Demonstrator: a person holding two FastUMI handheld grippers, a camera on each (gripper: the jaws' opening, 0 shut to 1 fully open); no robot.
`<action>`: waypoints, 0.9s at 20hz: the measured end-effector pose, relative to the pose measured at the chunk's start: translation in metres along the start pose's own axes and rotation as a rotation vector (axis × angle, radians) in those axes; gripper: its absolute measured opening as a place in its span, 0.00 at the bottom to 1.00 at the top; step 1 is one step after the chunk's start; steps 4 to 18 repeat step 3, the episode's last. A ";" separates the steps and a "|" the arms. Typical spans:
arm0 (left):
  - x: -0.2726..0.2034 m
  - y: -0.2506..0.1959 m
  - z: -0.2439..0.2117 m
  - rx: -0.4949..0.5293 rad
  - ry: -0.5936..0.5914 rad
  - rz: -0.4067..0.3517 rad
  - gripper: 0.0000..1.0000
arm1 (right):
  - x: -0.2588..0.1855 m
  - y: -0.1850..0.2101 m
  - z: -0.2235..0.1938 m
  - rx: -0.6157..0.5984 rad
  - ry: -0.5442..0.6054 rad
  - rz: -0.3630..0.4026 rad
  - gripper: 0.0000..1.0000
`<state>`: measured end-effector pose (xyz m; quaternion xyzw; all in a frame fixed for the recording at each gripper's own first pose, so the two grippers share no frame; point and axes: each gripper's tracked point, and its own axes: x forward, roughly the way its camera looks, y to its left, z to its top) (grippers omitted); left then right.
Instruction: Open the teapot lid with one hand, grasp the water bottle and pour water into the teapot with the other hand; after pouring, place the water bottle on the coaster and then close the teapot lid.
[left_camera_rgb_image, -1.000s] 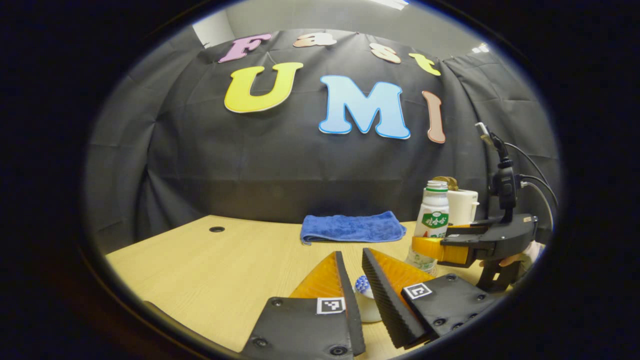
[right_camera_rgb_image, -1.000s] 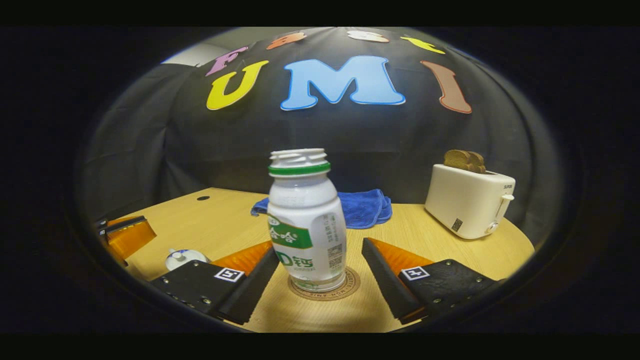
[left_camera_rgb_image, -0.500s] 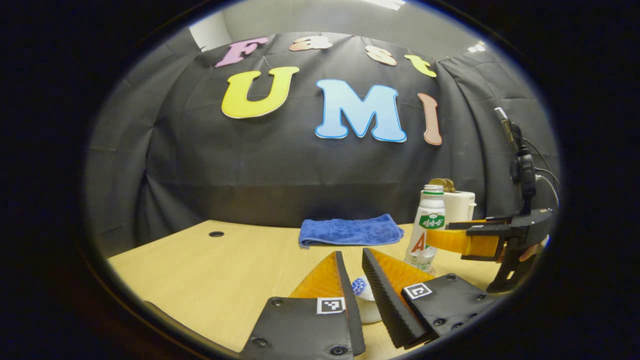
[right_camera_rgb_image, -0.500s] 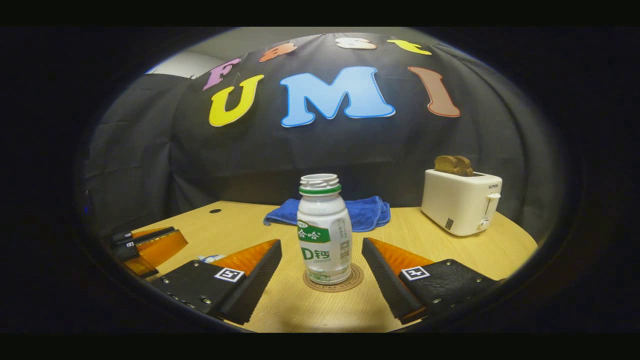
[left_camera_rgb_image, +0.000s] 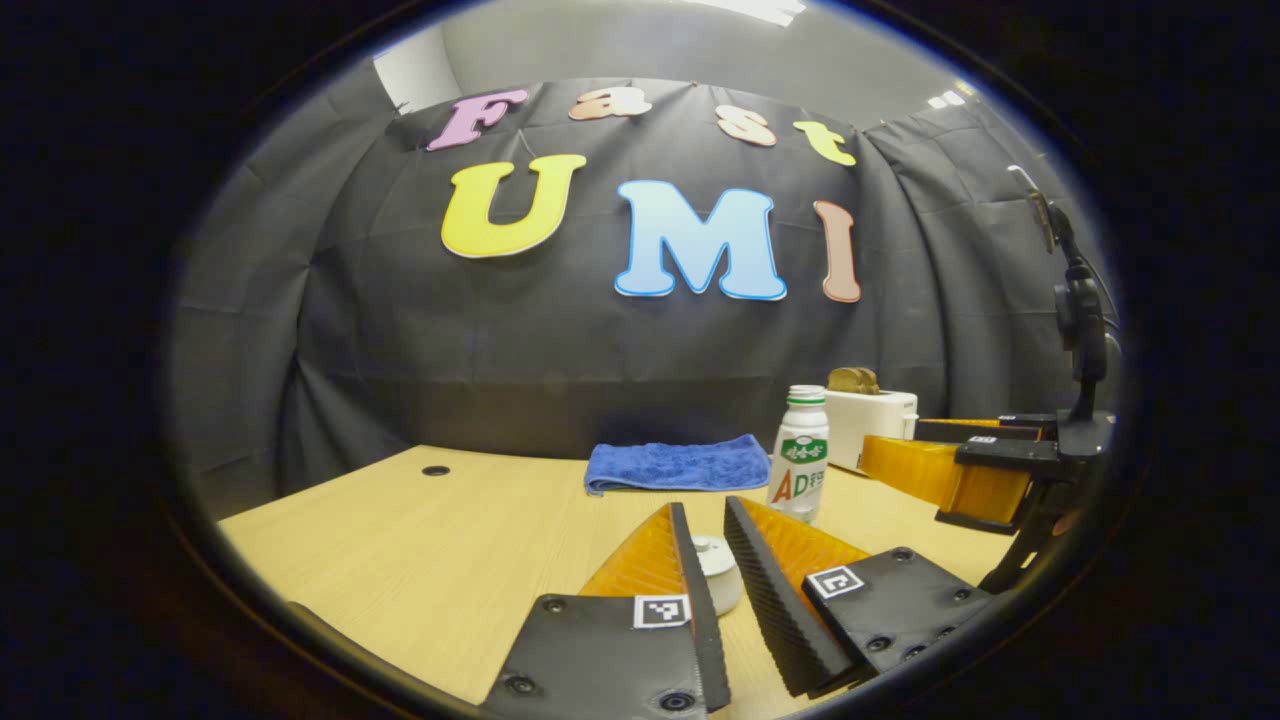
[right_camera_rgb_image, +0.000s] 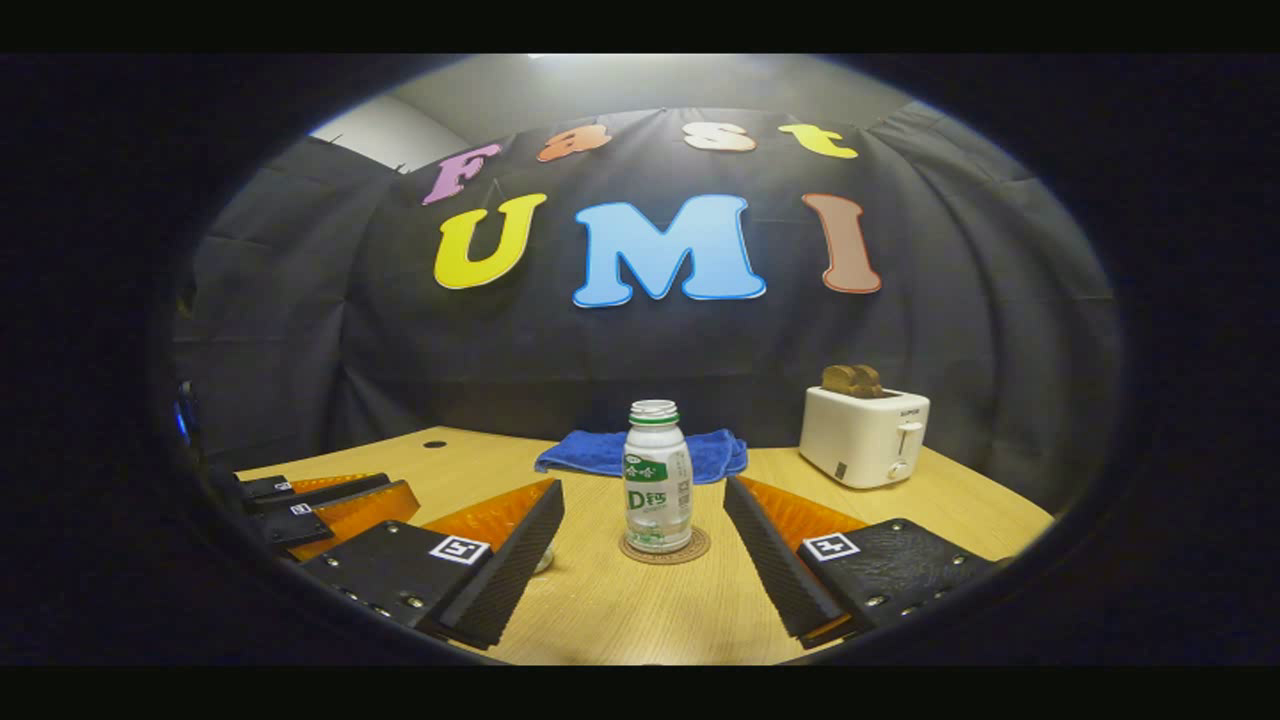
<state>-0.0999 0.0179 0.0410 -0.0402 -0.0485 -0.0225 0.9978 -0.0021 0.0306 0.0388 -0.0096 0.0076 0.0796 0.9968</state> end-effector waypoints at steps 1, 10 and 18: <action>-0.005 -0.002 0.000 0.001 -0.005 0.003 0.29 | -0.006 0.001 -0.001 -0.002 -0.007 -0.009 0.98; -0.015 -0.005 0.001 0.000 -0.016 0.012 0.00 | -0.019 0.004 -0.005 -0.005 -0.022 -0.029 0.98; -0.015 -0.005 0.001 0.000 -0.016 0.012 0.00 | -0.019 0.004 -0.005 -0.005 -0.022 -0.029 0.98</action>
